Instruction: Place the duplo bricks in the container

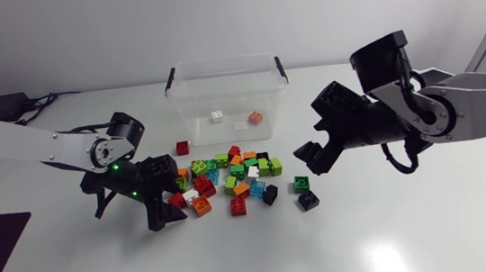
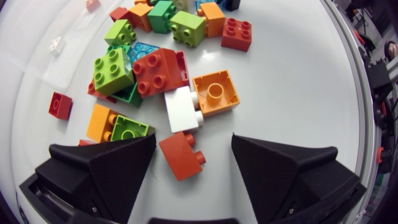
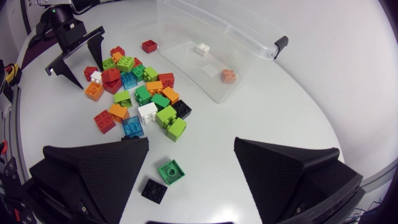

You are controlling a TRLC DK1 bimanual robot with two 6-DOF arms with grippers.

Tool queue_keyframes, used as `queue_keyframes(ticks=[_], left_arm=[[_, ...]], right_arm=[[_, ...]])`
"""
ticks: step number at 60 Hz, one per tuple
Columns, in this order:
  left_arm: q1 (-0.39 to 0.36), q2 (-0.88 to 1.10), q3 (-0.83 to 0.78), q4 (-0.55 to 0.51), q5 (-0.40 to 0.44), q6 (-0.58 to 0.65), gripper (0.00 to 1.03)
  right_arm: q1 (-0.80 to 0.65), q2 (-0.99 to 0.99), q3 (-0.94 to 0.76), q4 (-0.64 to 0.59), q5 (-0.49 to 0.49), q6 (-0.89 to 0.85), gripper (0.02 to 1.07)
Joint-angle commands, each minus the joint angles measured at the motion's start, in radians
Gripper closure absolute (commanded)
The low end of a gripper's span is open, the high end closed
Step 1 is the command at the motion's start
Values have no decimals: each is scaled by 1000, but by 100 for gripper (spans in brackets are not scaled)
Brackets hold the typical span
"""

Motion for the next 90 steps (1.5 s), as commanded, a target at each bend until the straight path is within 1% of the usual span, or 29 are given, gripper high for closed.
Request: queue_keyframes(ticks=[1, 6, 8, 13, 20, 27, 30, 33, 40, 44, 55, 56, 58, 71, 79, 90], left_arm=[[-9, 32, 42, -29, 5, -61, 27], [-12, 35, 48, -43, -10, -92, 27], [-10, 35, 48, -51, -16, -92, 33], [-4, 32, 46, -75, -19, -92, 39], [-4, 19, 37, -103, -36, -97, 40], [-18, -4, 22, -103, -44, -135, 40], [-22, -4, 26, -103, -47, -164, 45], [-27, -4, 31, -103, -56, -195, 46], [-44, -4, 33, -103, -70, -227, 54], [-47, -4, 42, -103, -78, -244, 61], [-55, -10, 48, -121, -119, -270, 63], [-55, -13, 48, -124, -128, -273, 65], [-55, -16, 48, -127, -136, -276, 67], [-53, -36, 65, -149, -145, -308, 72], [-56, -42, 66, -150, -145, -336, 80], [-55, -45, 62, -155, -144, -339, 80]], right_arm=[[10, -23, -30, 10, -6, -13, 6], [12, -25, -32, 10, -6, -13, 6], [10, -25, -35, 10, -6, -11, 6], [16, -26, -38, 10, -6, -10, 6], [29, -31, -43, 10, -2, -5, 6], [44, -34, -47, 10, 3, 0, 6], [50, -34, -49, 10, 4, 4, 6], [53, -37, -52, 10, 6, 6, 6], [59, -42, -62, 13, 7, 10, 6], [62, -43, -69, 13, 9, 12, 6], [78, -59, -84, 8, 23, 15, 6], [78, -60, -85, 7, 23, 15, 6], [79, -60, -87, 3, 23, 13, 6], [81, -8, -64, -55, 24, 7, 6], [98, 23, -56, -79, 81, 32, 6], [98, 35, -33, -147, 87, 70, 6]])
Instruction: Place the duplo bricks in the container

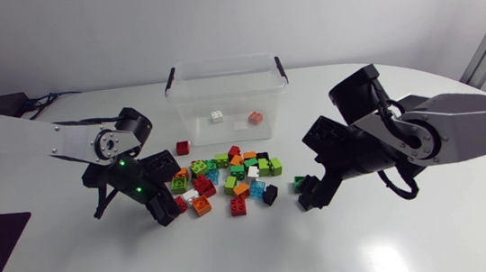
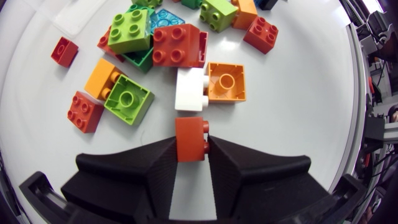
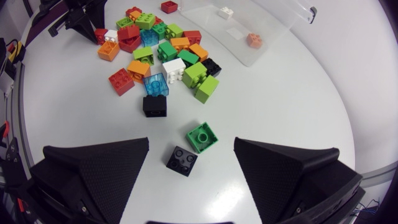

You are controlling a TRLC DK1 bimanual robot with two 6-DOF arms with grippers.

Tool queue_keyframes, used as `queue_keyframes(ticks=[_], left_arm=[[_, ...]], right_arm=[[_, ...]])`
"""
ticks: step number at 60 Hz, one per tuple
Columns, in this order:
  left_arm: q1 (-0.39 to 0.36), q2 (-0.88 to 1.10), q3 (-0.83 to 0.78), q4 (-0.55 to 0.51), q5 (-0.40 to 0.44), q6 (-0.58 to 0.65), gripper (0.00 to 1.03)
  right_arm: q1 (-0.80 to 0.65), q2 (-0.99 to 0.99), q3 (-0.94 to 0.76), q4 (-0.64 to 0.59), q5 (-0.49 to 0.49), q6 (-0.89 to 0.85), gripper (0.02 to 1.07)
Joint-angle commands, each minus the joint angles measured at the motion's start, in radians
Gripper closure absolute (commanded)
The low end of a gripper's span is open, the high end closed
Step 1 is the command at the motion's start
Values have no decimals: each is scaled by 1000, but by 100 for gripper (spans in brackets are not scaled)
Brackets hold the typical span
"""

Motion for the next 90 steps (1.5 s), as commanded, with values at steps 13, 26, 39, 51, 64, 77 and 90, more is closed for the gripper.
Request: queue_keyframes(ticks=[13, 26, 39, 51, 64, 77, 90], left_arm=[[-15, -43, 12, -35, 1, -21, 80], [-29, -151, 14, -103, 1, -44, 82], [-66, -319, 20, -135, 3, -113, 82], [-83, -379, 64, -149, 5, -176, 82], [-72, -390, 141, -143, 18, -219, 82], [-49, -378, 207, -91, 38, -270, 82], [-37, -312, 277, -34, 54, -317, 82]], right_arm=[[12, 51, 61, -105, 4, 71, 7], [12, 129, 160, -234, 9, 156, 8], [21, 282, 258, -330, 86, 246, 13], [46, 380, 279, -333, 115, 289, 21], [60, 448, 287, -306, 150, 328, 31], [69, 476, 287, -284, 155, 328, 47], [69, 453, 276, -291, 159, 332, 69]])
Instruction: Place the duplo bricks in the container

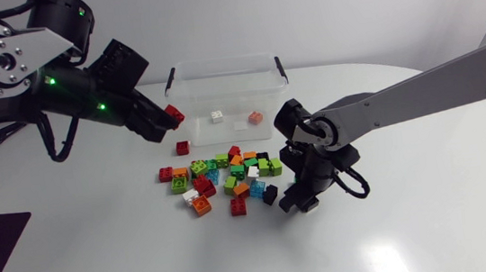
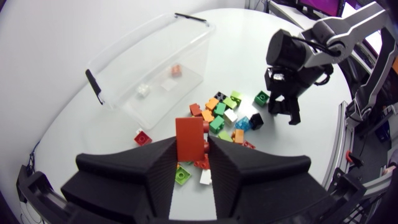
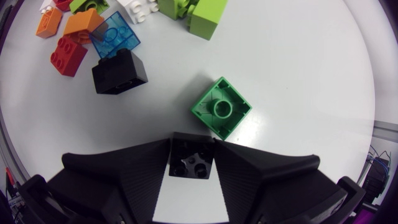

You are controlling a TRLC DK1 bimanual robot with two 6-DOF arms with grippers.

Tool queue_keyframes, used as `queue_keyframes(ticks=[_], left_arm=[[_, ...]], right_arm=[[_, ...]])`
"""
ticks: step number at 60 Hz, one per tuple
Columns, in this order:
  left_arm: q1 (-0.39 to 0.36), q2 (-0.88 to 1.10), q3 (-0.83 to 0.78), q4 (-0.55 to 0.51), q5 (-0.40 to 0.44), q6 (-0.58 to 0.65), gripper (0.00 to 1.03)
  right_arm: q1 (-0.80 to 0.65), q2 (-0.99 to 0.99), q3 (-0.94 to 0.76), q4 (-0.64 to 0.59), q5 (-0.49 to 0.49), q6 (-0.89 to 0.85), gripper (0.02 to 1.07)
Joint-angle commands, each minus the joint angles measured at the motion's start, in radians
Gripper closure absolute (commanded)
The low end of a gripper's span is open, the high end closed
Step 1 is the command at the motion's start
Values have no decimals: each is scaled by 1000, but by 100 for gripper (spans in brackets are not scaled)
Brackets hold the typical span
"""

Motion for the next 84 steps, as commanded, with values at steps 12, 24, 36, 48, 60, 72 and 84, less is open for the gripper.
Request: queue_keyframes(ticks=[12, 24, 36, 48, 60, 72, 84], left_arm=[[13, 117, 128, 101, 10, -108, 82], [19, 234, 220, 191, 10, -163, 82], [19, 344, 327, 221, 10, -188, 82], [28, 447, 425, 250, 10, -202, 79], [28, 536, 522, 253, -13, -206, 51], [33, 554, 548, 254, -41, -206, 5], [39, 412, 414, 254, -41, -182, 5]], right_arm=[[-12, -71, -6, -45, 22, 19, 71], [-30, -177, 25, -96, 22, 11, 71], [-33, -243, 72, -108, 11, 4, 71], [-27, -278, 137, -90, -11, 2, 71], [-22, -268, 210, -44, -26, 4, 71], [-7, -246, 282, 16, -34, 5, 71], [-2, -188, 365, 78, -50, -4, 71]])
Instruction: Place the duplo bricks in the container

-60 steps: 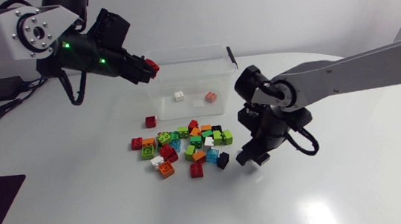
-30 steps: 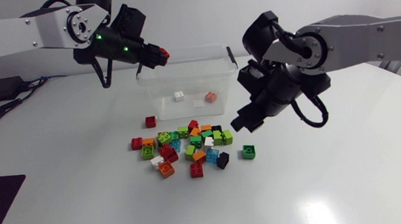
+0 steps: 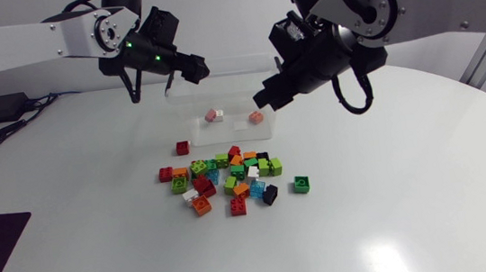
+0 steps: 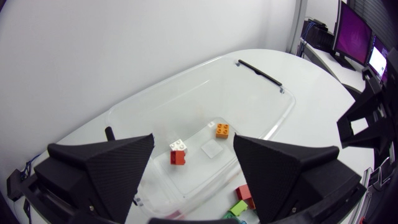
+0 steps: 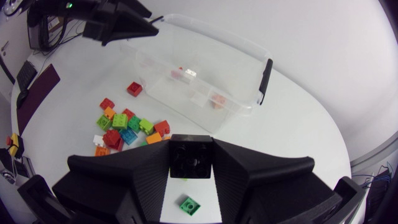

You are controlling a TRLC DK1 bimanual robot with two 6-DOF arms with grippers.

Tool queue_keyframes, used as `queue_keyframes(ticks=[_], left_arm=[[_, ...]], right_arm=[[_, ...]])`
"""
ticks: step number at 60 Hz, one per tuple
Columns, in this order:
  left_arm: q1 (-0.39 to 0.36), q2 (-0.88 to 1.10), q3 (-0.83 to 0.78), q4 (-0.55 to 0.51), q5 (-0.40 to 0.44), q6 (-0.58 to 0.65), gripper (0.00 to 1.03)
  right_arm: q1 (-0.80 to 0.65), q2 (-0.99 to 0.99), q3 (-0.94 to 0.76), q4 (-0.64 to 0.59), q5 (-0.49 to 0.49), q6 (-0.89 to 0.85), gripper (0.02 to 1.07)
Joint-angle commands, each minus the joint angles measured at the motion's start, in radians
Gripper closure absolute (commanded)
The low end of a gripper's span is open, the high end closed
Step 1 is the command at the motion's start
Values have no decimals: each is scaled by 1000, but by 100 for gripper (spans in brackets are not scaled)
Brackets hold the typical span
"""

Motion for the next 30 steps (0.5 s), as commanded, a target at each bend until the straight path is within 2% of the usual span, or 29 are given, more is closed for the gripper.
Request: queue_keyframes(ticks=[1, 15, 30], left_arm=[[8, -108, -82, 9, -5, 11, 5], [11, -358, -320, -36, -7, 108, 5], [18, -524, -525, -85, -7, 214, 5]], right_arm=[[6, 51, 44, 27, -11, -3, 71], [6, 129, 130, 88, -17, -11, 71], [-3, 192, 199, 133, -16, -22, 71]])
